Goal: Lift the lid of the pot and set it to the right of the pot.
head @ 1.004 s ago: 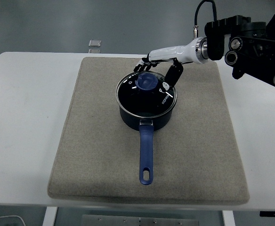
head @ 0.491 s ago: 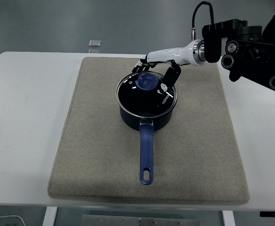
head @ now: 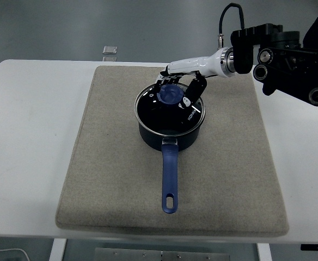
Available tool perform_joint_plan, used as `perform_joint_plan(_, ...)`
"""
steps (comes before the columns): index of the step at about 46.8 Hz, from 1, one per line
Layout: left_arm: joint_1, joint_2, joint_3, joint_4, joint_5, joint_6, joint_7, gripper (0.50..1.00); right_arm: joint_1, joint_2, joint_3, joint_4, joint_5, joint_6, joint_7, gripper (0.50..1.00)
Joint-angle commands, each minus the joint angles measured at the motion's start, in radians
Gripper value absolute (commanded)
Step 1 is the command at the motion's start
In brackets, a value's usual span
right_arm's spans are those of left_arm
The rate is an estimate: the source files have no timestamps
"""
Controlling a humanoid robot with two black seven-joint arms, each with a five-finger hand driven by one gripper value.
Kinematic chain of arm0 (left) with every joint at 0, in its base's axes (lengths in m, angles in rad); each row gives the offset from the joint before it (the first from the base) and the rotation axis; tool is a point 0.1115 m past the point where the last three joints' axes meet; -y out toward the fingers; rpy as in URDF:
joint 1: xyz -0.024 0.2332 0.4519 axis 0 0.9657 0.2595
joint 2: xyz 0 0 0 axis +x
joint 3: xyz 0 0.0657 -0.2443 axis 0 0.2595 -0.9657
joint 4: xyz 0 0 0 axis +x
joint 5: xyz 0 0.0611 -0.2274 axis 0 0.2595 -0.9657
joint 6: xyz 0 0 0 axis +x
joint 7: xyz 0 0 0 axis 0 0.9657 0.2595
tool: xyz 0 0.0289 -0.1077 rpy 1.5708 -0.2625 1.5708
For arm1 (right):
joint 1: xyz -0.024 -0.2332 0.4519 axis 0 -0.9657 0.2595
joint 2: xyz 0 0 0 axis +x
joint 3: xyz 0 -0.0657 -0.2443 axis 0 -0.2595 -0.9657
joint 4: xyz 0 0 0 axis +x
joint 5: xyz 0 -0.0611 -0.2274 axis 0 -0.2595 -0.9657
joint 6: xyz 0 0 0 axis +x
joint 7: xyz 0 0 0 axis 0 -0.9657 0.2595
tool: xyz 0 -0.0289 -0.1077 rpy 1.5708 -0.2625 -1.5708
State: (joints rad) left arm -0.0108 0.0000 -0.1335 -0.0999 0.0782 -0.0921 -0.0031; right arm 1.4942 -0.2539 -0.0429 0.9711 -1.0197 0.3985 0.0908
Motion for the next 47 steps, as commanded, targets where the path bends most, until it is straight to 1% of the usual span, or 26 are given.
perform_joint_plan(1,0.000,0.000,0.000,-0.001,0.000,0.000,0.000,1.000,0.001,-0.001,0.000,0.000,0.000,-0.001,0.000,0.793)
perform_joint_plan(6,0.000,0.000,0.000,0.000,0.000,0.000,0.000,1.000,0.001,-0.001,0.000,0.000,0.000,-0.001,0.000,0.791)
perform_joint_plan(15,0.000,0.000,0.000,0.000,0.000,0.000,0.000,1.000,0.003,0.001,0.000,0.000,0.000,0.000,0.000,0.752)
perform_joint_plan(19,0.000,0.000,0.000,0.000,0.000,0.000,0.000,1.000,0.003,0.001,0.000,0.000,0.000,0.000,0.000,0.715)
perform_joint_plan(22,0.000,0.000,0.000,0.000,0.000,0.000,0.000,1.000,0.001,0.004,0.000,0.000,0.000,0.000,0.000,0.662)
perform_joint_plan(30,0.000,0.000,0.000,-0.001,0.000,0.000,0.000,1.000,0.000,0.004,0.000,0.000,-0.026,-0.007,0.000,0.548)
perform_joint_plan(34,0.000,0.000,0.000,0.000,0.000,0.000,0.000,1.000,0.000,0.005,0.000,0.000,-0.037,-0.014,0.000,0.517)
perform_joint_plan(38,0.000,0.000,0.000,-0.001,0.000,0.000,0.000,1.000,0.000,0.005,0.000,0.000,-0.037,-0.015,0.000,0.500)
perform_joint_plan(47,0.000,0.000,0.000,0.000,0.000,0.000,0.000,1.000,0.001,0.005,0.002,0.000,-0.037,-0.015,0.001,0.500)
